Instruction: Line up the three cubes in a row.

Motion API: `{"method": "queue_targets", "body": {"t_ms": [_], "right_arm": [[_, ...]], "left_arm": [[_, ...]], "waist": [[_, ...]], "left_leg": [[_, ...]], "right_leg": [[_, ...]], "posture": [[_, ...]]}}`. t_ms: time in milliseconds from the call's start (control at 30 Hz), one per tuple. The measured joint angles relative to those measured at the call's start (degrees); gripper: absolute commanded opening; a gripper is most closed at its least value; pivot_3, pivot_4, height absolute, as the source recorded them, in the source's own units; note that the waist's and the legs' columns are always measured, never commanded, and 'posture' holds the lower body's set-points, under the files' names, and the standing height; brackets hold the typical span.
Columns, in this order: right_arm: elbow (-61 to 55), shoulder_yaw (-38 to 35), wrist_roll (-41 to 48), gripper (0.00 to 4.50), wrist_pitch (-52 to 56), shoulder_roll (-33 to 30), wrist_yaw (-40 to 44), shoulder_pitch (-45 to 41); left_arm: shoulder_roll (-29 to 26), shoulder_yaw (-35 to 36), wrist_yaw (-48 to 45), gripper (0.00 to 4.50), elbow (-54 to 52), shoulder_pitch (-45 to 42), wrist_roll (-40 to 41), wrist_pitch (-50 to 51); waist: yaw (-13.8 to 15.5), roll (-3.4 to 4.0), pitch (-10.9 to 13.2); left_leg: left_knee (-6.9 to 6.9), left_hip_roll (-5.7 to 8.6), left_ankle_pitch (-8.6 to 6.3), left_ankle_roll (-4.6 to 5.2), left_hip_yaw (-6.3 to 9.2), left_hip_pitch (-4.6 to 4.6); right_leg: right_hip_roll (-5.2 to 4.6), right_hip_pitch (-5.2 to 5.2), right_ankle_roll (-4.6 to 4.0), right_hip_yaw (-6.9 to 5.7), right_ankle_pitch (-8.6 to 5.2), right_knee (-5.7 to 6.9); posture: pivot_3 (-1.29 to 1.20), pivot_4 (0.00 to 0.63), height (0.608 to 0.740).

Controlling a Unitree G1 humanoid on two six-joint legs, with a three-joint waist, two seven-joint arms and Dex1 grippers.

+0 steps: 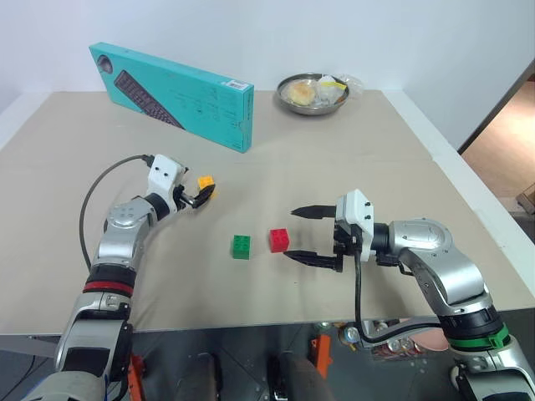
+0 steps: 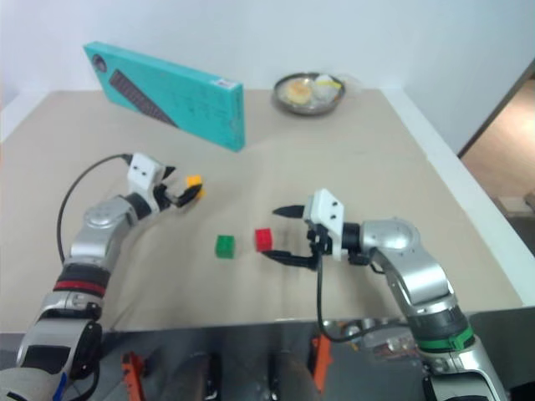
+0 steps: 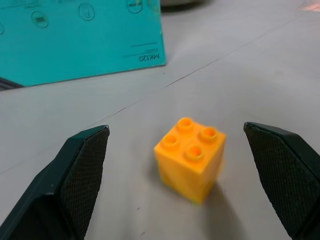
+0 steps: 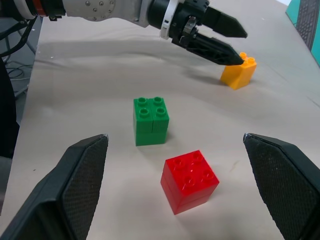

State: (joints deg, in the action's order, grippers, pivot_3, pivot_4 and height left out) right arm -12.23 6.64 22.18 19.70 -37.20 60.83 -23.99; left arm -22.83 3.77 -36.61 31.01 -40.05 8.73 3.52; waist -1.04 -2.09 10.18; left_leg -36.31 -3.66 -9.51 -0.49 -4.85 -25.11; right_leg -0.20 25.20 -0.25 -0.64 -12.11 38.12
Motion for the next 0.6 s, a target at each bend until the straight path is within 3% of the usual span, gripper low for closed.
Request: {"method": "queue_targets", "body": {"t_ms": [600], "right_arm": [[0.0, 0.0, -0.2, 4.50, -0.3, -0.2, -0.9, 0.0]], "left_arm": [[4.7, -0.8, 4.9, 4.45, 7.0, -3.5, -0.4, 3.1]], "waist": [[0.0, -0.01, 0.0]], "left_leg": [[-0.06, 0.04, 0.00, 0.00, 0.01, -0.01]], "right_leg": [[-0.03, 0.00, 0.08, 0.01, 0.03, 0.00]], "posture": [[0.00, 0.150, 0.740]]}}
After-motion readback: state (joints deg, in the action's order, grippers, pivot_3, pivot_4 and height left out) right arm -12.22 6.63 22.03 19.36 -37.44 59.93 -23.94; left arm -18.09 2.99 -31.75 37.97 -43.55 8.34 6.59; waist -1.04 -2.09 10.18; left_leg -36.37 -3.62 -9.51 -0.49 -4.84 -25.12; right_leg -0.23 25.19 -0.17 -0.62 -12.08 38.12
